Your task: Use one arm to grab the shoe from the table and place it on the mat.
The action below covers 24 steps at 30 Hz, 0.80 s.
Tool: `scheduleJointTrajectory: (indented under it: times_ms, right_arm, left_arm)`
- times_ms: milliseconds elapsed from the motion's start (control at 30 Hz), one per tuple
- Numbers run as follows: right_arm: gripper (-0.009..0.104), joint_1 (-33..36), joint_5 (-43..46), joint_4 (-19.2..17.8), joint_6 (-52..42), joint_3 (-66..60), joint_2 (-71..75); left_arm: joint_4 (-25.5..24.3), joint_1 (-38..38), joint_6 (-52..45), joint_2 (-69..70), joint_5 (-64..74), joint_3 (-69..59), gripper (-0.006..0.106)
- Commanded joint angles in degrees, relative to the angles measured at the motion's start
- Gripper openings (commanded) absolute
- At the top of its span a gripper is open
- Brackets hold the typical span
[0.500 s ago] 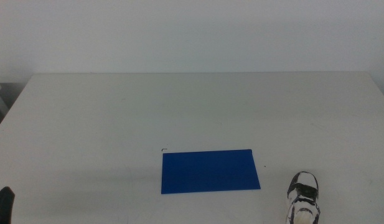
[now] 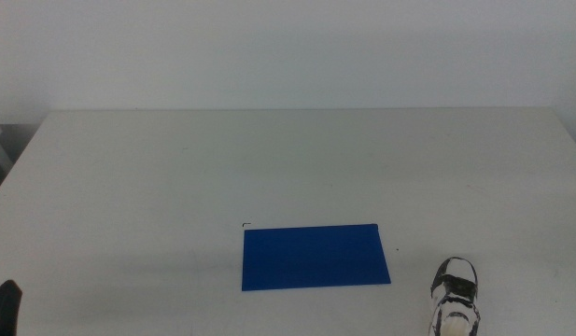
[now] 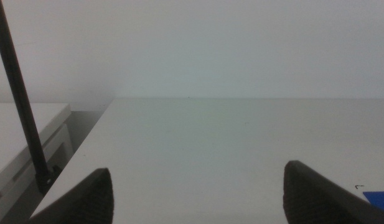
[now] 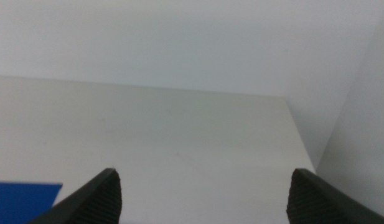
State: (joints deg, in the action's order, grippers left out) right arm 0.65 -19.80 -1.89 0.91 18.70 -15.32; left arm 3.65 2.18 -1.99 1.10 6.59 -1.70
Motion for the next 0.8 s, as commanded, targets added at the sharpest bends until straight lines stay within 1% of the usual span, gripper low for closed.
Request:
scheduleJointTrajectory:
  times_ms: [0,67,167,267,367,467,567,633,667,733,767]
  right_arm:
    - [0.070,-0.3,3.3,-0.5,-0.2,6.8,-5.5]
    - [0.070,-0.3,0.2,-0.5,1.1,11.6,-9.2]
    - [0.070,0.3,-8.2,-0.5,5.2,19.9,-15.1]
    - [0.070,2.6,-16.6,-0.5,8.8,28.8,-21.0]
    - [0.070,6.7,-24.8,-0.6,15.9,36.6,-27.3]
    - [0.070,12.1,-31.8,-1.9,25.0,42.9,-33.2]
    - [0.070,18.5,-38.3,-5.3,34.1,48.1,-39.3]
    - [0.070,22.6,-42.7,-9.0,39.7,50.5,-43.5]
    - [0.070,24.5,-44.3,-10.2,42.1,51.1,-45.5]
    - [0.070,28.0,-47.3,-11.8,47.3,52.1,-49.0]
    - [0.070,29.4,-48.1,-12.1,49.2,52.1,-50.3]
  left_arm:
    - [0.7,-0.3,0.7,0.4,-4.6,-0.3,0.094]
    - [0.7,-0.3,0.7,0.4,-4.6,-0.3,0.094]
    - [0.7,-0.3,0.7,0.4,-4.6,-0.3,0.094]
    - [0.7,-0.3,0.7,0.4,-4.6,-0.3,0.094]
    - [0.7,-0.3,0.7,0.4,-4.6,-0.3,0.094]
    - [0.7,-0.3,0.7,0.4,-4.6,-0.3,0.094]
    - [0.7,-0.3,0.7,0.4,-4.6,-0.3,0.094]
    - [0.7,-0.3,0.7,0.4,-4.6,-0.3,0.094]
    - [0.7,-0.3,0.7,0.4,-4.6,-0.3,0.094]
    - [0.7,-0.3,0.7,0.4,-4.6,-0.3,0.094]
    - [0.7,-0.3,0.7,0.4,-4.6,-0.3,0.094]
